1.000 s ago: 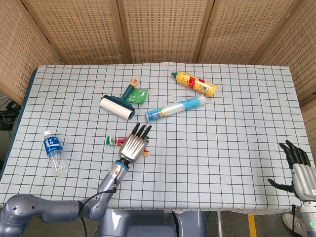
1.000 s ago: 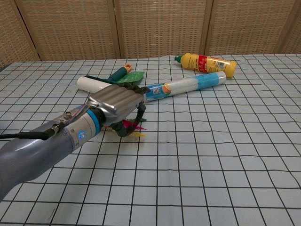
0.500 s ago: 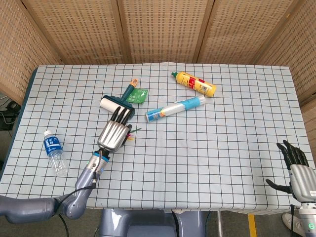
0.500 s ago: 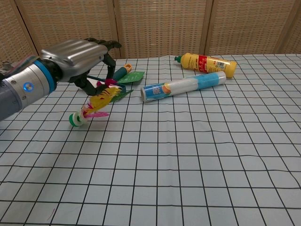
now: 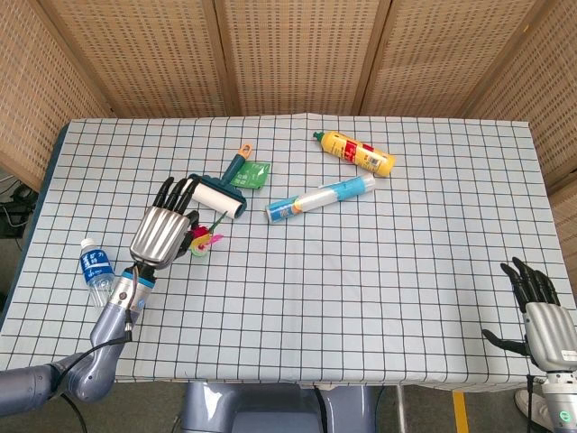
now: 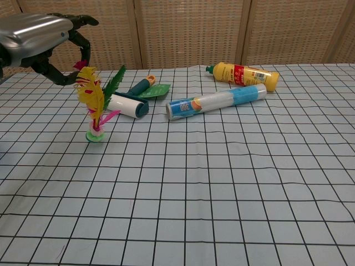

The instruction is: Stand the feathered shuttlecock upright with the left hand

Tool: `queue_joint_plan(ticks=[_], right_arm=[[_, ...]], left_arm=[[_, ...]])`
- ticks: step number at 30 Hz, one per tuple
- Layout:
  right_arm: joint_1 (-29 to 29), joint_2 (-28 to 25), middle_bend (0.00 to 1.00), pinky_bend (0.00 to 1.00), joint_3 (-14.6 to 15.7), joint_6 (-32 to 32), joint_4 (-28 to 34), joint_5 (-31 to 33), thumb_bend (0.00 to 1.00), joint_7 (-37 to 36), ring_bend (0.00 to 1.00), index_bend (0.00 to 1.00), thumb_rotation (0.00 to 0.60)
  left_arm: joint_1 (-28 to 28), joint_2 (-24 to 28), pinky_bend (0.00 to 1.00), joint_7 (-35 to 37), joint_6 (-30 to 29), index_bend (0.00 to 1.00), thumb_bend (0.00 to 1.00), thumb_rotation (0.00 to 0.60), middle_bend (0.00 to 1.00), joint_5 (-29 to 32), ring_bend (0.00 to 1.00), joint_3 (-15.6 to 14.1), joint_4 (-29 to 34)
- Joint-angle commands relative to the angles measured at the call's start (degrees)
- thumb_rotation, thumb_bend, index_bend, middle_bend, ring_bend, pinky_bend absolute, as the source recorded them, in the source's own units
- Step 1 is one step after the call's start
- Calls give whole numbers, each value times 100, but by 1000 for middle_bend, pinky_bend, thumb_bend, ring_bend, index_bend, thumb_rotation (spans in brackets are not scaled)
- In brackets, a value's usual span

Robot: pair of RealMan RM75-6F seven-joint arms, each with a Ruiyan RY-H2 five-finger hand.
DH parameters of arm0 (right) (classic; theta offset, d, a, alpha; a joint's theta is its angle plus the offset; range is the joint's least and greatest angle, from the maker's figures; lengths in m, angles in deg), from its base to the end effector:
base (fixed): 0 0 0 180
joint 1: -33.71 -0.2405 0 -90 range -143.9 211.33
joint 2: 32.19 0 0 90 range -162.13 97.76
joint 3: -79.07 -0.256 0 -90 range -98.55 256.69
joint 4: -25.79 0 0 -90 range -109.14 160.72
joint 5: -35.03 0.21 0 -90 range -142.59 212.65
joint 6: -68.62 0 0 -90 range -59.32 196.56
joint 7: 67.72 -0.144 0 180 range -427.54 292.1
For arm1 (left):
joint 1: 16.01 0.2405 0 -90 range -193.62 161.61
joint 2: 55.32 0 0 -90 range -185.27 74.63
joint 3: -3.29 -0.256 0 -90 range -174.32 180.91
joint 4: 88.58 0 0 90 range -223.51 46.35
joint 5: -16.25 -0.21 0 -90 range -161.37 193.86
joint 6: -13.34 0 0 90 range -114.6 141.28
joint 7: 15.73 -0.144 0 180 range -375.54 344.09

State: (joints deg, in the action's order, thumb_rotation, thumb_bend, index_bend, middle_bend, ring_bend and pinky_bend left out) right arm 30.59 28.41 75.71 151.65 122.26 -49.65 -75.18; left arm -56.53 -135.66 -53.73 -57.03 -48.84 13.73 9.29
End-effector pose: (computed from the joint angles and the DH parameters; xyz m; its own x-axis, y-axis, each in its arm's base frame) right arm -0.3106 -0.1726 0.1694 0.2588 -0.0372 0.9652 -0.9647 0.0410 0.2602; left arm -0.1283 0.3317 0.0533 0.5924 -0.0500 0.8041 0.7467 -0.3407 -0.5713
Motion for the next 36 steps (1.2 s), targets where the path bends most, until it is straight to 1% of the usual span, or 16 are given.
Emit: queue_joint_plan(ticks=[1,10,14,17,19,22,25,27,29,33,36], right_arm=[[-3,-3,0,28,-2,-5,-6,5,80,-12,0,42,600],[5,-7,0,28,6,21,-9,-20,80,-33,0,42,600],[11,-19,0,28,0,37,1,-17,80,-46,0,42,600],[16,-25,0,25,2,47,1,-25,80,-58,0,42,600],[18,-25,0,24,11,48,0,-36,79,-50,0,42,600],[17,-20,0,24,9,56,6,-42,80,-45,0,42,600],[16,-21,0,24,9,59,10,-48,79,-34,0,42,600],[16,-18,0,24,14,57,12,-55,80,-23,0,42,600],[14,-7,0,23,26,54,10,-72,80,-2,0,42,600],[13,2,0,23,30,60,14,-84,79,32,0,42,600],[14,-6,0,23,20,71,19,-69,79,82,0,42,600]], left_arm=[[19,-6,0,49,3,656,557,600,0,-33,0,-11,-14],[38,-134,0,111,-24,657,557,600,0,-63,0,-7,-40],[97,-188,0,191,-14,643,549,600,0,-71,0,-82,-72],[195,-210,0,301,-57,562,497,600,0,-126,0,-174,-105],[302,-214,0,398,-133,425,382,600,0,-193,0,-259,-133],[464,-193,0,599,-303,240,248,600,0,-309,0,-312,-139],[612,-126,0,807,-484,145,223,600,0,-407,0,-308,-140],[709,-49,0,966,-590,99,217,600,0,-494,0,-308,-130],[817,70,0,1117,-685,77,213,600,0,-570,0,-316,-101],[1062,290,0,1346,-917,72,212,600,0,-787,0,-418,54],[1357,397,0,1297,-1264,77,213,600,0,-1029,0,-614,82]])
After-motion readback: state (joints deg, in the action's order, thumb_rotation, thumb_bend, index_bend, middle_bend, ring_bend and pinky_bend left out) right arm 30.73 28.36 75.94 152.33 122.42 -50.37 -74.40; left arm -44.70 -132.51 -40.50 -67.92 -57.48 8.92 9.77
